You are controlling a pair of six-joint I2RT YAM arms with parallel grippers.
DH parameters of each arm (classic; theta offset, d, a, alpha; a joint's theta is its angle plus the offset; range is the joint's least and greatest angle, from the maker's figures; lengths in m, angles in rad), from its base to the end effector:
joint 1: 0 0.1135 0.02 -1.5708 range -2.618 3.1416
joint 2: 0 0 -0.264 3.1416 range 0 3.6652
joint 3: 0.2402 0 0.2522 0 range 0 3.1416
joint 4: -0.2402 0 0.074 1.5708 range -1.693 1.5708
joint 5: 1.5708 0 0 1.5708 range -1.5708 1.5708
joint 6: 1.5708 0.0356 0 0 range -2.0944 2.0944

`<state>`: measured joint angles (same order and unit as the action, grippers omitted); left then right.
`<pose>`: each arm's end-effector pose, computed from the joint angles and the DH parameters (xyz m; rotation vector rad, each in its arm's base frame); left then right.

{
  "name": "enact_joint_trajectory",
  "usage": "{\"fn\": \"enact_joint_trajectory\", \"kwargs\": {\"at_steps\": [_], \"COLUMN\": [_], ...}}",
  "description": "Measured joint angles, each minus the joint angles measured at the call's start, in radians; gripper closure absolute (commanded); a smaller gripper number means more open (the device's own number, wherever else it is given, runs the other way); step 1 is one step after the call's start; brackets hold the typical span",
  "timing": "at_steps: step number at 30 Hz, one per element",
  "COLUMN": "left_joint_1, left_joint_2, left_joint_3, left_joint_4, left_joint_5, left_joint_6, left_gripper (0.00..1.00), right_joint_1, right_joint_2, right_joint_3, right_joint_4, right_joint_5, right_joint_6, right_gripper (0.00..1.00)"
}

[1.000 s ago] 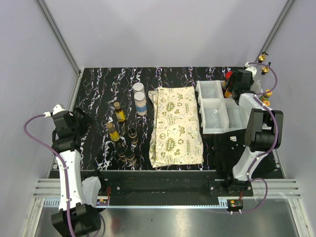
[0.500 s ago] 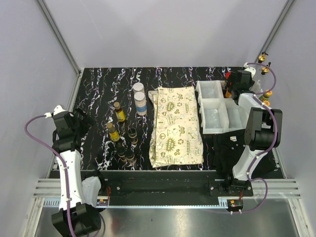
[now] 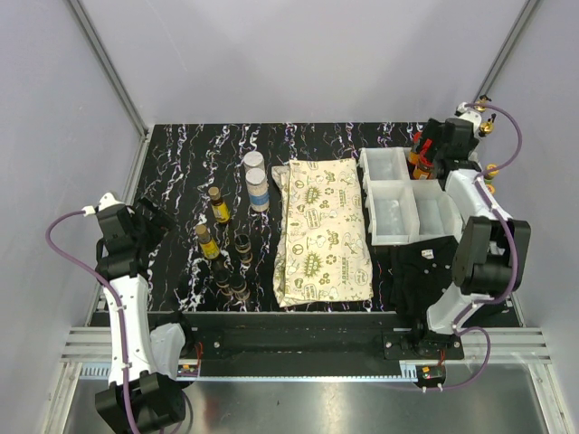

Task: Organize the condiment bottles
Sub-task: Place the bottle in the storage box, then pick up the bottle from the center of the board.

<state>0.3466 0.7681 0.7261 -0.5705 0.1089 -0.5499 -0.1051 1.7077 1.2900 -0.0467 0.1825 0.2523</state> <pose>0.1583 0.0531 0.2837 -0.8923 1.9986 -0.2340 0.3988 -0.0486 0.2817 0.4725 1.9723 -0.0928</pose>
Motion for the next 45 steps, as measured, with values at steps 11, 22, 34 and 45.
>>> {"fn": "enact_joint_trajectory", "kwargs": {"at_steps": [11, 22, 34, 45], "left_joint_1": [-0.025, -0.269, -0.393, -0.405], "left_joint_2": [-0.003, -0.014, 0.003, -0.004], "left_joint_3": [-0.05, -0.05, -0.041, -0.023], "left_joint_4": [0.058, 0.058, 0.025, -0.002], "left_joint_5": [0.148, 0.08, -0.057, -0.113], "left_joint_6": [0.013, 0.029, 0.025, 0.03], "left_gripper": [0.01, 0.08, 0.26, 0.33], "right_joint_1": [0.034, 0.275, 0.362, 0.542], "right_joint_2": [-0.298, -0.34, -0.338, -0.306], "right_joint_3": [-0.08, -0.152, -0.164, -0.161], "right_joint_4": [-0.073, -0.125, -0.124, -0.123], "right_joint_5": [-0.107, -0.201, -0.241, -0.256], "right_joint_6": [0.091, 0.12, 0.146, 0.106], "right_gripper": [0.0, 0.0, 0.0, 0.0]}}
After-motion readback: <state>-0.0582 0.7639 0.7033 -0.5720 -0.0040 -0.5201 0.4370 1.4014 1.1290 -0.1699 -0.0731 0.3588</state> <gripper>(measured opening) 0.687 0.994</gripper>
